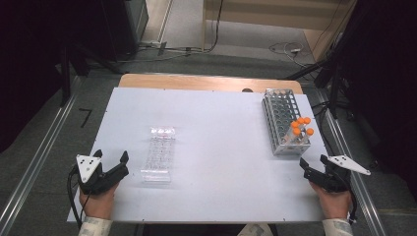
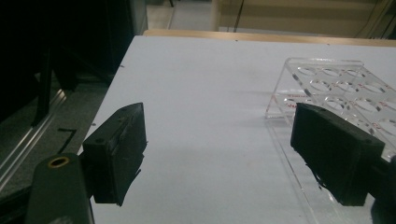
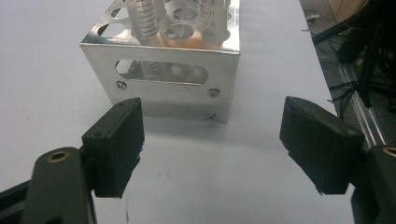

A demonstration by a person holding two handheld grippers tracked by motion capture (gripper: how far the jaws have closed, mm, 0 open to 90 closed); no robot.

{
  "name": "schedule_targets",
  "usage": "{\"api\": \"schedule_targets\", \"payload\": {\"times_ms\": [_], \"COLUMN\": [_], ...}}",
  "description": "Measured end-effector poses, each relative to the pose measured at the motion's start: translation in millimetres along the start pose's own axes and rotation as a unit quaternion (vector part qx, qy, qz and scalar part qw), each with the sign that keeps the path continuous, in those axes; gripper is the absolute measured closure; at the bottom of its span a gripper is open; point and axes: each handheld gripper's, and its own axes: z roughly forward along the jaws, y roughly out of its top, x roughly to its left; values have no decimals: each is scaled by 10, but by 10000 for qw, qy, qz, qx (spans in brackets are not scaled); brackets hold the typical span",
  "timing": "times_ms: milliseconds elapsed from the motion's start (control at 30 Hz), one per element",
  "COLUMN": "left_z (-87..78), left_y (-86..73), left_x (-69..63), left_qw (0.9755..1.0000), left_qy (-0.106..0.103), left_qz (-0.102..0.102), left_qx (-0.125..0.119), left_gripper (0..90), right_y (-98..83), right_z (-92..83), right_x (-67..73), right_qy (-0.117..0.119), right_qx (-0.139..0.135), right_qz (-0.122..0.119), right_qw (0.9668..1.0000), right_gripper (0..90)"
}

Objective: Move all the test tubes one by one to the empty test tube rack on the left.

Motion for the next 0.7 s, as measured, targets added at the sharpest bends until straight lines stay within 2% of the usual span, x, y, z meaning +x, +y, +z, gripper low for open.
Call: {"api": "schedule_targets", "payload": {"times_ms": [367,700], "left_z": [5,5], "left_y": [3,5], "left_x": [12,11], "left_qw": [10000,10000], "left_qy": [-7,-4], "left_qz": [-19,-26], "left_qx": [-17,-19], "left_gripper": [186,186], "right_y": [13,21], "right_z": [-31,-30], "right_x": [-28,-24], "right_qy": [27,76], "right_qx": [-92,-110], "right_qz": [101,85], "right_qw": [9999,9999], "right_gripper": [212,219]}}
